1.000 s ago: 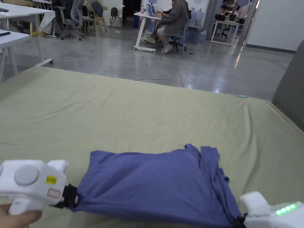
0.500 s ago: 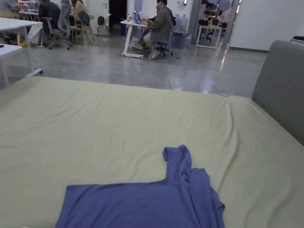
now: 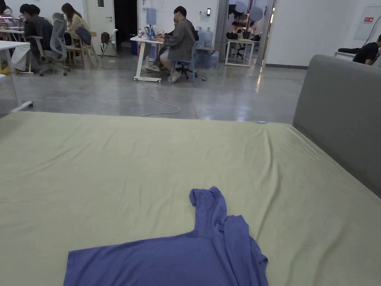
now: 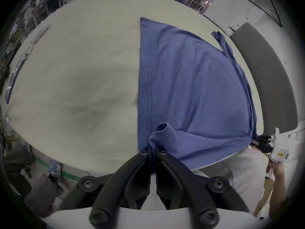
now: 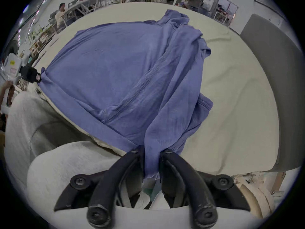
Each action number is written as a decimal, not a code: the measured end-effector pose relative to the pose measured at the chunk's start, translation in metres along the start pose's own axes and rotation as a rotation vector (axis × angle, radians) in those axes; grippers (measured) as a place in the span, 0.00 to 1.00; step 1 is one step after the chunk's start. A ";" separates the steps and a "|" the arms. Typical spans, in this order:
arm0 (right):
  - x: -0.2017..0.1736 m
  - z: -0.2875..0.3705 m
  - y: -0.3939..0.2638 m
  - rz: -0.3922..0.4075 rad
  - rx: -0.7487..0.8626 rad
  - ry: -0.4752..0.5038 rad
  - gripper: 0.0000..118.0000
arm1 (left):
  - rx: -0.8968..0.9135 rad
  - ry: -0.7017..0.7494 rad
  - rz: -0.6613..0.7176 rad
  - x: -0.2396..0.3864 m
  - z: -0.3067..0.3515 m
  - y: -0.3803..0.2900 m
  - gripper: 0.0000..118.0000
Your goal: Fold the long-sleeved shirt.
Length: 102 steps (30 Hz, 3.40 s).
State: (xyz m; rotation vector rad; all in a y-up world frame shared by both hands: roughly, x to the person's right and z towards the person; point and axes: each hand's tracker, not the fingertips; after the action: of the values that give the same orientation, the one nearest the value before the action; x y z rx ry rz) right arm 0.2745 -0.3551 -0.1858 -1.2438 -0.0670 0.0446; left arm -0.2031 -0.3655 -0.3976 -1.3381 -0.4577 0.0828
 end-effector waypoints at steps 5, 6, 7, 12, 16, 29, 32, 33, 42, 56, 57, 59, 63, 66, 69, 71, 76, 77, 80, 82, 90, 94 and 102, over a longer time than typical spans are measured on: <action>0.029 0.051 0.033 -0.092 0.008 0.022 0.76 | 0.160 0.022 -0.028 0.019 0.061 0.007 1.00; 0.034 0.072 0.040 -0.079 0.109 0.011 0.76 | 0.251 -0.015 -0.016 0.023 0.080 0.008 1.00; 0.035 0.087 0.045 -0.084 0.177 0.001 0.76 | 0.286 -0.028 -0.002 0.032 0.091 0.011 1.00; 0.038 0.107 0.070 -0.241 0.240 0.039 0.71 | 0.254 -0.039 -0.061 0.069 0.096 0.016 0.42; 0.028 0.071 0.079 -0.268 0.192 0.058 0.00 | 0.246 0.011 -0.098 0.087 0.066 0.028 0.00; 0.131 -0.069 0.458 -0.298 0.274 0.038 0.99 | 0.241 -0.043 -0.089 0.111 0.029 0.104 0.00; 0.160 -0.134 0.527 -0.409 0.131 -0.015 0.99 | 0.231 -0.040 -0.085 0.111 0.019 0.117 0.00; 0.169 -0.148 0.539 -0.469 0.111 0.004 0.99 | 0.228 -0.037 -0.082 0.109 0.016 0.118 0.00; 0.174 -0.194 0.518 -0.479 -0.040 0.150 0.00 | 0.170 -0.044 -0.078 0.096 -0.007 0.119 0.00; 0.144 -0.028 0.465 -0.334 0.239 0.105 0.00 | 0.215 -0.119 -0.107 0.122 0.027 0.095 0.00; 0.140 -0.015 0.453 -0.316 0.238 0.106 0.00 | 0.216 -0.125 -0.101 0.122 0.029 0.093 0.00; 0.126 0.015 0.415 -0.270 0.262 0.098 0.00 | 0.223 -0.133 -0.099 0.121 0.036 0.089 0.00; 0.103 0.047 0.334 -0.202 0.258 0.080 0.00 | 0.238 -0.127 -0.107 0.120 0.046 0.084 0.00; 0.088 0.030 0.268 -0.212 0.160 0.089 0.00 | 0.244 -0.128 -0.096 0.118 0.051 0.079 0.00; 0.064 -0.008 0.209 -0.209 0.035 0.059 0.00 | 0.245 -0.130 -0.077 0.117 0.054 0.075 0.00; 0.048 -0.037 0.176 -0.230 -0.048 0.092 0.00 | 0.242 -0.131 -0.061 0.116 0.055 0.073 0.00; 0.025 -0.077 0.152 -0.269 -0.023 0.005 0.00 | 0.238 -0.120 -0.023 0.111 0.054 0.069 0.00; 0.027 -0.075 0.158 -0.286 -0.049 0.018 0.00 | 0.239 -0.115 -0.014 0.111 0.054 0.068 0.00; 0.039 -0.066 0.169 -0.312 -0.110 0.040 0.07 | 0.239 -0.111 0.007 0.109 0.058 0.064 0.00; 0.046 -0.042 0.170 -0.326 -0.078 0.061 0.59 | 0.241 -0.113 0.018 0.106 0.063 0.061 0.00; 0.047 0.072 0.123 -0.525 0.325 0.147 0.98 | 0.259 -0.075 0.012 0.098 0.078 0.048 0.00; 0.035 0.069 0.097 -0.476 0.314 0.101 0.00 | 0.243 -0.064 0.029 0.086 0.069 0.050 0.00; 0.031 0.045 0.092 -0.474 0.270 0.128 0.00 | 0.389 0.077 0.092 0.068 0.049 0.140 1.00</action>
State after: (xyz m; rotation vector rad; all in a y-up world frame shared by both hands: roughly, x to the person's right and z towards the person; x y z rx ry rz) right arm 0.3025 -0.2804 -0.2579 -0.9338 -0.2354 -0.4247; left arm -0.1306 -0.2652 -0.5043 -0.9757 -0.2959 0.1867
